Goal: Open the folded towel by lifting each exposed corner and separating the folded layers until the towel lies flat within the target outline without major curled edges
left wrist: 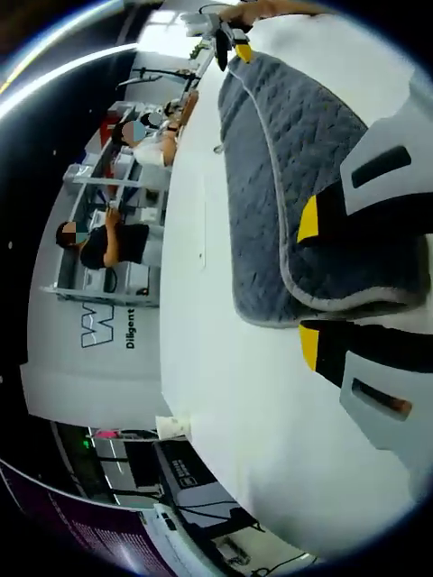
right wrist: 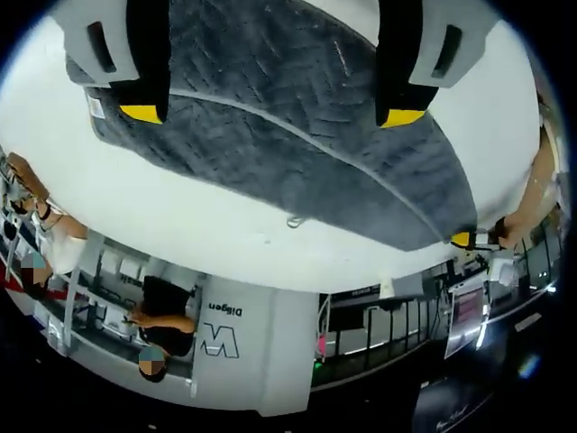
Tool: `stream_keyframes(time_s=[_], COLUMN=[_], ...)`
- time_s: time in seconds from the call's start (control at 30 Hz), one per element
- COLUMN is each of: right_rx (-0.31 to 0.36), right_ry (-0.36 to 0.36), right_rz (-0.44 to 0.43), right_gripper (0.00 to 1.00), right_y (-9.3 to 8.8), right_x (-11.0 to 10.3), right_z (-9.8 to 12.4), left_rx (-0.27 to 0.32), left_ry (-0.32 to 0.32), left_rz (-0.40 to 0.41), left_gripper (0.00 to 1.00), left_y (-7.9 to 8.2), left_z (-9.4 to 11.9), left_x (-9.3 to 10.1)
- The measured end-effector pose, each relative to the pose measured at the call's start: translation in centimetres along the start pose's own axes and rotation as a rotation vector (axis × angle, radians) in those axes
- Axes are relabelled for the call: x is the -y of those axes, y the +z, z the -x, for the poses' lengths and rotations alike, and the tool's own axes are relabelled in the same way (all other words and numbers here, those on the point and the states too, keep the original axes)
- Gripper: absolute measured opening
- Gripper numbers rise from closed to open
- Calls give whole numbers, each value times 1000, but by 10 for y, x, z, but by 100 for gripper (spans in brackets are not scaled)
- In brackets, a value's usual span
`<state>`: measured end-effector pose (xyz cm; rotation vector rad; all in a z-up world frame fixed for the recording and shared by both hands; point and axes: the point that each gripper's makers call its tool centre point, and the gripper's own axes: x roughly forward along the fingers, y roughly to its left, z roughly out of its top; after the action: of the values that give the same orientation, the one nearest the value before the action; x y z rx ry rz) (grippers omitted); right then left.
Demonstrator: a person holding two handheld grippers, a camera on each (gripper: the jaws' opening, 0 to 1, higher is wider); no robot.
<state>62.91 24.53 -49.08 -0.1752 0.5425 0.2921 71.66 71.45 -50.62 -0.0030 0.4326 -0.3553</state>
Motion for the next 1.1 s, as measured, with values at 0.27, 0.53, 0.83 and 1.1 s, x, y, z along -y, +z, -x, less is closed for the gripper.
stream_keyframes(time_s=[0.27, 0.53, 0.83, 1.1], right_rx=[2, 3, -1, -2], right_ry=[9, 11, 19, 21], right_rz=[3, 1, 4, 0], right_gripper=[94, 94, 94, 94], right_y=[1, 1, -1, -1], right_x=[-3, -2, -6, -5], right_z=[0, 0, 0, -1], left_rx=[-54, -53, -44, -55], left_ry=[28, -6, -5, 14], left_rz=[24, 14, -6, -20], left_gripper=[24, 13, 7, 6], left_y=[-15, -16, -13, -14], left_z=[-3, -6, -4, 1], left_x=[-9, 1, 2, -4])
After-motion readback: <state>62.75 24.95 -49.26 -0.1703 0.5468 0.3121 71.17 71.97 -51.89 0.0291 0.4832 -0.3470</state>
